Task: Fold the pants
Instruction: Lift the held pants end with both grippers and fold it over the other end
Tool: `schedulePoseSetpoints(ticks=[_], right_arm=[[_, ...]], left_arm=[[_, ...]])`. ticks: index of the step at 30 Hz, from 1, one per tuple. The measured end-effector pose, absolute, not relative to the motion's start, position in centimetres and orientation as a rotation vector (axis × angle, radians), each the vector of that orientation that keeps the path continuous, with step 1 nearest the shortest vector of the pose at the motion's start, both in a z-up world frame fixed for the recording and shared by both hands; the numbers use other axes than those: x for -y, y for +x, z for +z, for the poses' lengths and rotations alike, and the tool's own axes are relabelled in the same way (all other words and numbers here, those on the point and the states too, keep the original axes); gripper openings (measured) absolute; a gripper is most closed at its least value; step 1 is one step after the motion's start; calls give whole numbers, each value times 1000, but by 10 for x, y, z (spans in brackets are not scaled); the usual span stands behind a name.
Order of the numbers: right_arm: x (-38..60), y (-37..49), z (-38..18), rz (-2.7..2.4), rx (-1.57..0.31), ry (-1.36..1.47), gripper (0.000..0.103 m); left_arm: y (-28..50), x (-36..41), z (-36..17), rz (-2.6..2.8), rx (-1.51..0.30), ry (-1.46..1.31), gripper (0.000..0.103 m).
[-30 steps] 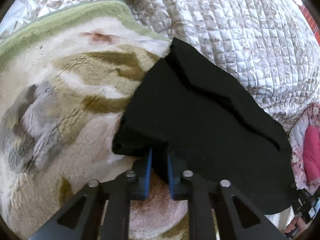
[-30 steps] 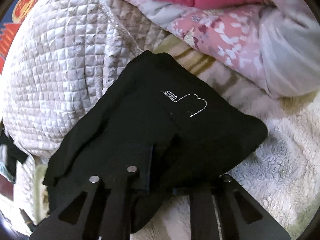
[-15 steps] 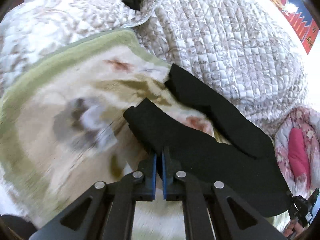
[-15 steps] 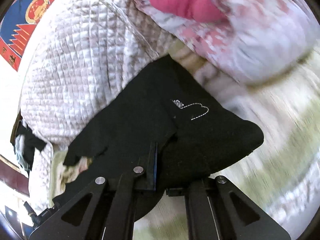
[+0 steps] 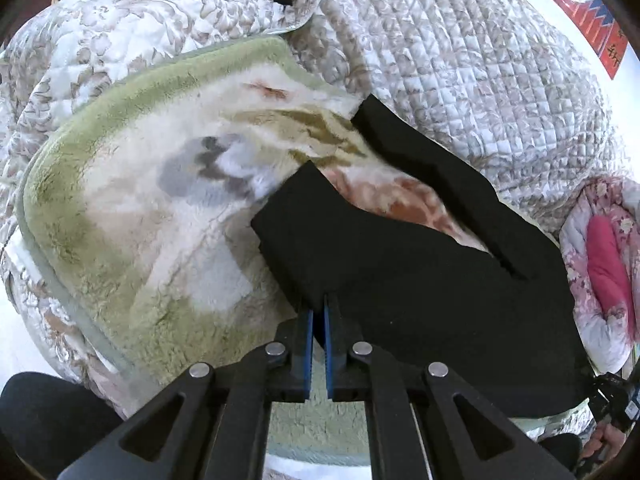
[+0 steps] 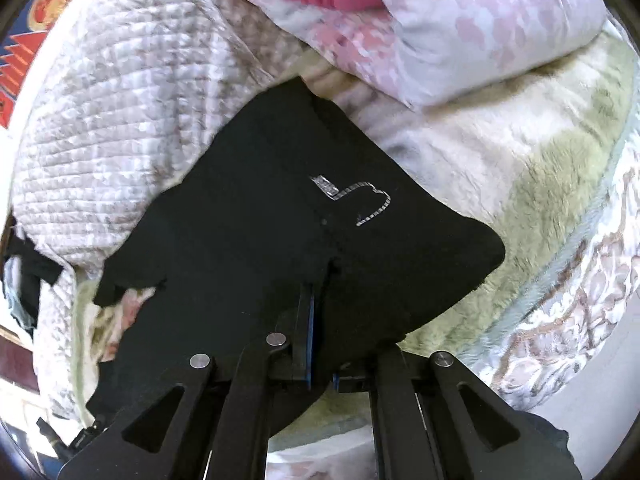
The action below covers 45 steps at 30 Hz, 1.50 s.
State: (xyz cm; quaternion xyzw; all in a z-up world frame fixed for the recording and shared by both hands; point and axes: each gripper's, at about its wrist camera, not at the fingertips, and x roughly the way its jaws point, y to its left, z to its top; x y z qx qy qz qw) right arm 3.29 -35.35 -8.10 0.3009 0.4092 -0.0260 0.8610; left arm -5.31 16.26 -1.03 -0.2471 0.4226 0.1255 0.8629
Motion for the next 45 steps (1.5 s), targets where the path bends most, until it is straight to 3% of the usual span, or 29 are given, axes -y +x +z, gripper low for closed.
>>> schedulePoseSetpoints(ticks=[3, 6, 12, 15, 18, 24, 28, 29, 31, 45], right_arm=[[356, 30, -87, -46, -863, 673, 8], [355, 24, -77, -56, -837, 624, 20], [360, 12, -72, -61, -800, 634, 21], [359, 8, -69, -84, -787, 617, 25], [365, 1, -64, -136, -759, 593, 48], [374, 0, -59, -142, -737, 601, 48], [364, -1, -51, -151, -706, 556, 48], [362, -1, -48, -152, -696, 547, 48], [357, -2, -43, -144, -675, 527, 48], [360, -2, -36, -258, -655, 392, 48]], left_arm=[[-53, -162, -28, 270, -947, -543, 6], [-61, -164, -21, 281, -916, -530, 10], [-73, -195, 4, 369, -802, -537, 10], [-69, -207, 2, 392, -817, -518, 20], [-57, -209, -10, 347, -877, -509, 43], [-39, -192, -27, 302, -936, -465, 48], [-35, -183, -28, 323, -952, -413, 45], [-34, -179, -29, 334, -959, -379, 38], [-35, -179, -30, 361, -972, -353, 8], [-66, -194, 6, 468, -922, -384, 4]])
